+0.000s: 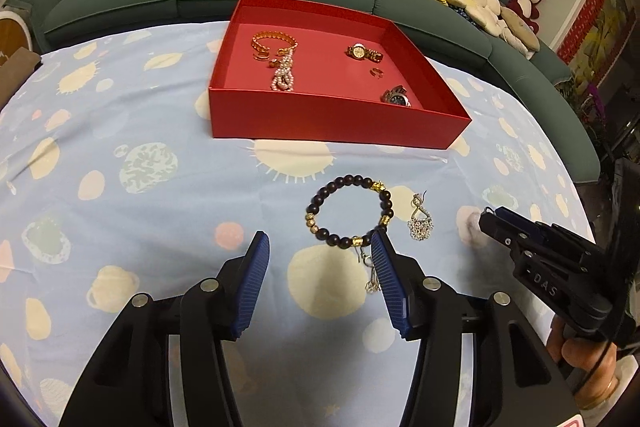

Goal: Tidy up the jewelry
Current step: 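Grasp the black bead bracelet with the left tool while the right grasps the silver ring, then carry the bracelet and ring into the red box with both tools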

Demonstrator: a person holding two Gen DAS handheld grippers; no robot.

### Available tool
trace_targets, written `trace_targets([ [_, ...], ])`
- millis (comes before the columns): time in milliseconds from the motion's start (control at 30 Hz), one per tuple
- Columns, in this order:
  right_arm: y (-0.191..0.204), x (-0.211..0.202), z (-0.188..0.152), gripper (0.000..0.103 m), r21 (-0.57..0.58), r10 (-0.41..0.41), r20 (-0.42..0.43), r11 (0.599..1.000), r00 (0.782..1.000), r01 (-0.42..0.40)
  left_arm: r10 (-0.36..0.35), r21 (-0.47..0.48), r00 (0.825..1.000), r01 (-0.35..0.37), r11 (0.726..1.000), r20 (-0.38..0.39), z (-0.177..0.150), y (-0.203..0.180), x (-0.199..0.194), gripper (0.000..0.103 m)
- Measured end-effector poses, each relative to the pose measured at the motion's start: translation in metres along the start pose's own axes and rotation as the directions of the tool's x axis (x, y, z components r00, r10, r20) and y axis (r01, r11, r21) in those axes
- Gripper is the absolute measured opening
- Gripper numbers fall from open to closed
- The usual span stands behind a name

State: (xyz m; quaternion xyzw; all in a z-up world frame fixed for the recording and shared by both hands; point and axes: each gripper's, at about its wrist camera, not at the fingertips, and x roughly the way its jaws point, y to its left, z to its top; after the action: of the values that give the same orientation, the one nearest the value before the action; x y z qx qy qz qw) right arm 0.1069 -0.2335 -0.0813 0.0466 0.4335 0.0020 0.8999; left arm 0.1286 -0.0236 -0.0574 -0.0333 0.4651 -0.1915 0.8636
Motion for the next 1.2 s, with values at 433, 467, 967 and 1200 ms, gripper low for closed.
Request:
trace_targets([
  [433,-0.008,-0.02,-0.005,0.024,0.013,0.051,0.016,0.999,0.999,-0.051,0.121,0.098,0.992,-0.125,0.987,0.04,0.007,-0.02,0.046,0.034],
  [467,-0.01,-0.02,-0.005,0.024,0.017,0.051,0.015,0.999,0.999,-0.052,0.128,0.111,0.991,-0.133,0.985,0.047,0.006,-0.021,0.047,0.03],
  [967,-0.005,-0.031,0.004,0.024,0.017,0.079,0.051,0.997,0.996,-0.08,0.11,0.123,0.988,-0.123,0.985,0.109,0.008,-0.027,0.022,0.005],
  [1200,0.012,-0.04,0.016,0.024,-0.005,0.11,0.083,0.994,0.99,-0.11,0.04,0.103,0.983,-0.06,0.993,0.18,0.02,-0.025,-0.028,0.005],
])
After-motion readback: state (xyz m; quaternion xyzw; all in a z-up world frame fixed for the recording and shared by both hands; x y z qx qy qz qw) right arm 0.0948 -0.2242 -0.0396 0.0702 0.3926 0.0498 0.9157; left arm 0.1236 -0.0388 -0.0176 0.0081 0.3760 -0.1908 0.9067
